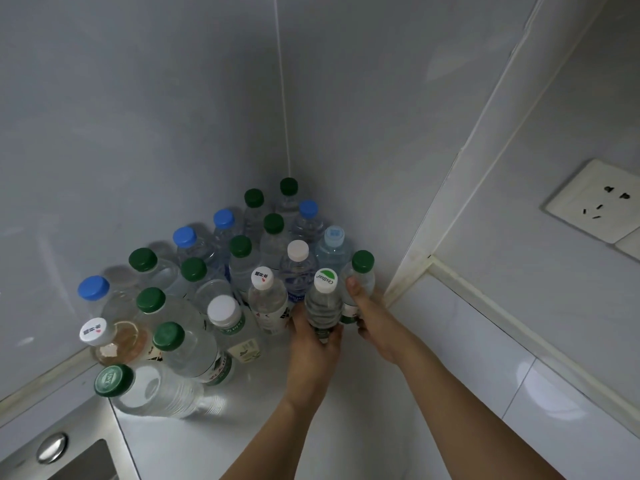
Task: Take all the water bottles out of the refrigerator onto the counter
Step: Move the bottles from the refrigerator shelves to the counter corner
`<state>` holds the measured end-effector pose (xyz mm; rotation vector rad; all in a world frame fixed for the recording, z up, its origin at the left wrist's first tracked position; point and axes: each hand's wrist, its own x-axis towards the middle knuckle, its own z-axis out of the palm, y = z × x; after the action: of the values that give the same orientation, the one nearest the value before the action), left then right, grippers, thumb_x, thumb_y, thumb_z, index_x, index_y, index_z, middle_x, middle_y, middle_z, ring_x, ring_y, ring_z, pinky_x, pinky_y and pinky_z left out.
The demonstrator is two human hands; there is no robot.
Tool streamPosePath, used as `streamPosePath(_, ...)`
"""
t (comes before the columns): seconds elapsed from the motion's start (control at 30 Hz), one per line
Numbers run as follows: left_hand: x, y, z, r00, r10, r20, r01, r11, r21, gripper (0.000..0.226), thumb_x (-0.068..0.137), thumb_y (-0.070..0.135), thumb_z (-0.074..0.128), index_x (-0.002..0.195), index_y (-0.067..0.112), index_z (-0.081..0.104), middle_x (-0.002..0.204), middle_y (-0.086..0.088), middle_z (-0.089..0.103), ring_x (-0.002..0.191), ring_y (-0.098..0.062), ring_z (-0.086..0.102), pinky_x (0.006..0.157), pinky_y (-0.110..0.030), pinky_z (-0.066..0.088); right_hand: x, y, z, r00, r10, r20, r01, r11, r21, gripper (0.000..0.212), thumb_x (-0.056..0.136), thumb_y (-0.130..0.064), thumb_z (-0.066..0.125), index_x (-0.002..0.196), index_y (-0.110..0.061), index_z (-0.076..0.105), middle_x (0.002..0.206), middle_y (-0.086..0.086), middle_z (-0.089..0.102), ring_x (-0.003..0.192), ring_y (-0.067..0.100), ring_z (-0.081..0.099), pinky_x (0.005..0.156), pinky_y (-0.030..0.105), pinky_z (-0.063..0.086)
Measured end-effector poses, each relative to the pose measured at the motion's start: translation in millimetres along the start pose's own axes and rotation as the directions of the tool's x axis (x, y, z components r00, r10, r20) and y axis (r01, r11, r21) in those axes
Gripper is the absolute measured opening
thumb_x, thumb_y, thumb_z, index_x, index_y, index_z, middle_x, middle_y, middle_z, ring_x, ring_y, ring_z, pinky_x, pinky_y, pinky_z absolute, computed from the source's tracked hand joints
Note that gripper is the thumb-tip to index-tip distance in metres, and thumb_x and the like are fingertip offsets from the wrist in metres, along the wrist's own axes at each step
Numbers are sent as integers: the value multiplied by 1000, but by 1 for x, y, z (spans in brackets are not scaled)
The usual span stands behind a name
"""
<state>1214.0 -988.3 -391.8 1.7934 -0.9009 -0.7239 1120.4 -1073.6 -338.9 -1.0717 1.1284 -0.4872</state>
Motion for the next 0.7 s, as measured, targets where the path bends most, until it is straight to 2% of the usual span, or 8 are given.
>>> streamPosePath(0.13,1,1,0,999,-38,7,38,999,-2,68,84,13,74,140,16,36,126,10,45,111,4,43,84,6,30,-7,-4,-2,998,52,19,-52,999,-11,42,67,-74,55,103,-58,41,121,-13,54,112,13,49,97,35,36)
streamPosePath(0.2,-1,2,-4,998,-67,7,67,998,-12,68,83,18,76,139,17,38,130,7,49,119,-7,50,94,-10,37,-14,-4,-3,998,66,14,-66,998,-10,62,68,-74,52,124,-52,37,139,-7,45,123,16,44,102,38,34)
streamPosePath(0.23,-6,4,-6,997,-72,5,72,997,-13,66,83,20,76,139,17,40,133,5,51,122,-12,52,98,-19,40,-21,-3,-6,997,83,3,-83,997,-7,82,67,-75,50,140,-46,26,149,-5,36,133,20,38,106,41,31)
streamPosePath(0.3,-18,8,-10,999,-41,-16,42,998,40,63,87,24,72,140,19,40,138,1,51,127,-15,50,104,-29,42,-34,0,-10,993,121,6,-121,993,-13,104,69,-77,49,152,-39,-1,159,-6,17,144,24,24,112,45,27)
streamPosePath(0.43,-65,24,-15,998,58,-34,-48,971,232,66,96,29,58,152,11,26,156,-10,32,144,-22,30,115,-27,24,-80,15,-36,987,111,-119,-121,990,-76,99,81,-72,52,155,-30,2,160,-4,16,144,24,25,111,39,27)
streamPosePath(0.53,-97,37,-12,995,98,24,-100,932,350,64,100,34,48,154,9,23,161,-11,21,148,-22,19,113,-21,13,-118,33,-61,955,56,-292,-115,975,-189,93,86,-54,62,154,-27,5,161,1,16,144,25,28,112,39,30)
streamPosePath(0.6,-116,48,-6,984,144,103,-174,894,413,62,102,38,41,154,11,22,162,-8,19,150,-21,15,115,-24,12,-148,46,-80,934,10,-358,-118,952,-282,92,87,-44,66,155,-23,6,160,3,18,144,25,28,113,38,31)
streamPosePath(0.7,-141,66,11,939,241,244,-333,815,474,60,103,39,37,155,12,21,163,-6,17,150,-23,14,118,-32,19,-195,63,-110,908,-63,-414,-122,906,-405,90,89,-37,65,155,-16,9,160,5,17,146,22,23,115,34,25)
